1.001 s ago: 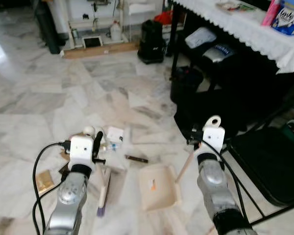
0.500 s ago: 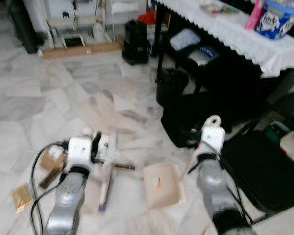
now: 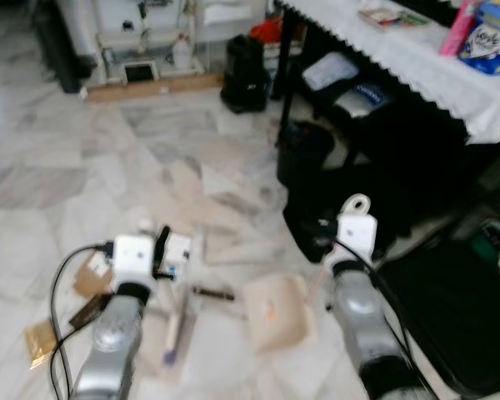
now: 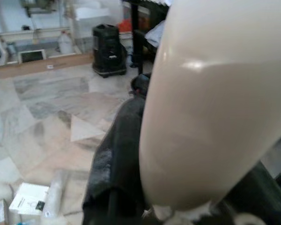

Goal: Sweep floor

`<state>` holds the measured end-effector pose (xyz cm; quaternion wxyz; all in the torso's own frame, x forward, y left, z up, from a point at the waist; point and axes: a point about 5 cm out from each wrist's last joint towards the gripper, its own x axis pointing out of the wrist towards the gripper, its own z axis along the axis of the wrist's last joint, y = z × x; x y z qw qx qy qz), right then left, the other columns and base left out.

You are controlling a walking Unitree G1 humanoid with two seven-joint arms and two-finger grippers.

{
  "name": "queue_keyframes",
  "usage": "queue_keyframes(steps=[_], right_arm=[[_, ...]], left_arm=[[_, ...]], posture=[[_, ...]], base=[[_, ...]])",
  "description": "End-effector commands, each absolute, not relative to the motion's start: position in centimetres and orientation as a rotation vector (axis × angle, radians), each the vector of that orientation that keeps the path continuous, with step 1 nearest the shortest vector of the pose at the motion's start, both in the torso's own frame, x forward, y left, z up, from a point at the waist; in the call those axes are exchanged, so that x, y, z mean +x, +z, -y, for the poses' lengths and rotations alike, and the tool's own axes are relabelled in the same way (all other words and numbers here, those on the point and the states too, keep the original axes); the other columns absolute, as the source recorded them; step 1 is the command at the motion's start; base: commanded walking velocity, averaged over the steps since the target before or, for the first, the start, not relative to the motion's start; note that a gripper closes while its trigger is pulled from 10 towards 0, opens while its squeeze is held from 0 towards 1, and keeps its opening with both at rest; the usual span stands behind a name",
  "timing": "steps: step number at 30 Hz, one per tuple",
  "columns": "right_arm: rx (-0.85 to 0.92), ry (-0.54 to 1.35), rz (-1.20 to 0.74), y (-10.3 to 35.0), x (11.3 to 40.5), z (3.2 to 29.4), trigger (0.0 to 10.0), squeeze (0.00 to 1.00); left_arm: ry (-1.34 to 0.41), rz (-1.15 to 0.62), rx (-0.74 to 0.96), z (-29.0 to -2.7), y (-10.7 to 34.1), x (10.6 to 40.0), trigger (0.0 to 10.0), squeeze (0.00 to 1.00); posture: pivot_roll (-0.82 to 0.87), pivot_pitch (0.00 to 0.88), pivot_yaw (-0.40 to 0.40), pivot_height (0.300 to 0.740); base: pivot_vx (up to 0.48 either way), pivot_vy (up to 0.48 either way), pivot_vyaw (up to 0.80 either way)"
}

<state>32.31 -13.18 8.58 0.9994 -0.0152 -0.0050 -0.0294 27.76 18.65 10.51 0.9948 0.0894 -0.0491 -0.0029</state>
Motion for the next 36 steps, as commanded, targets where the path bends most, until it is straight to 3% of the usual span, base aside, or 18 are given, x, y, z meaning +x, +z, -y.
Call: queue_keyframes(steps=[1, 15, 36], right_arm=[[-0.040, -0.081, 0.059, 9.53, 32.54, 13.96, 10.0, 0.00], [-0.063, -0.072, 0.058, 9.54, 32.53, 13.85, 10.0, 0.00], [-0.059, -0.060, 0.047, 9.34, 32.44, 13.56, 10.0, 0.00]], left_arm=[[-0.028, 0.145, 0.177, -17.85, 11.32, 27.98, 10.0, 0.00], [-0.027, 0.145, 0.177, -17.85, 11.32, 27.94, 10.0, 0.00], [-0.025, 0.144, 0.178, -17.92, 11.34, 28.01, 10.0, 0.00]], posture=[[0.00, 0.078, -0.036, 0.740], [0.00, 0.082, -0.038, 0.740], [0.00, 0.095, -0.036, 0.740]], base=[[0.311, 0.000, 0.00], [0.310, 0.000, 0.00], [0.310, 0.000, 0.33]])
